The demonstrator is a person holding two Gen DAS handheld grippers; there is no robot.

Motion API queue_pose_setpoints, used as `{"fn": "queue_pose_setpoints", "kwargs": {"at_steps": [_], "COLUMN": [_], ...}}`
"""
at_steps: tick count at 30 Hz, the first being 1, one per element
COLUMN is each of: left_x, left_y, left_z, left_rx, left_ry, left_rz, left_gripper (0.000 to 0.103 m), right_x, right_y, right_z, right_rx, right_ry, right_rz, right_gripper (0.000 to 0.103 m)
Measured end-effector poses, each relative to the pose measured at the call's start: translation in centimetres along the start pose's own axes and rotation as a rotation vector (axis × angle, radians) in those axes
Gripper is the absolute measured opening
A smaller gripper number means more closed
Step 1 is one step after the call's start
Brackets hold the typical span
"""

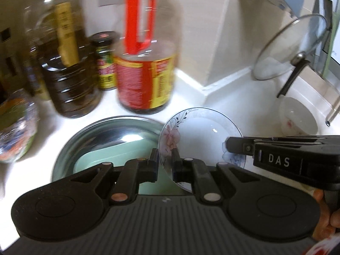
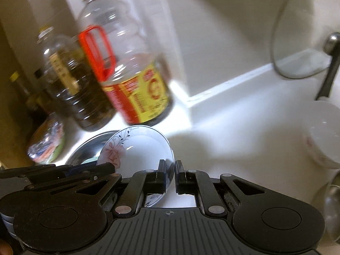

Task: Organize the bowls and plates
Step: 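Lift the floral saucer with the left gripper and carry it over the basin, then lower the saucer onto the green plate and open the left gripper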

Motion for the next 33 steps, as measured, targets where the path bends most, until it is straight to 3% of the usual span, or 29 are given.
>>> {"fn": "queue_pose_setpoints", "kwargs": {"at_steps": [14, 33], "left_x": [-1.2, 1.5], "left_y": [-2.5, -3.8], "left_z": [-5.6, -8.2], "left_rx": [-0.086, -0.105], "left_ry": [0.074, 0.065], "left_rz": [-0.026, -0.107], "left_gripper": [0.010, 0.010], "right_x": [2.9, 6.7], "right_y": [-1.9, -3.6], "right_z": [-5.3, -6.3], "right_rx": [-0.069, -0.053], "right_ry": [0.059, 0.020], "right_rz": [-0.075, -0.153], "right_gripper": [0.008, 0.008]}}
Point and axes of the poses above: each gripper's, at about its wrist camera, not at the fingertips, and x roughly the way its jaws point, z to its right, y to its top, the point moved 5 cm from there along x, roughly the way its jaws point, and after that the axes turned 2 degrees about y, right-handed, at the moved point
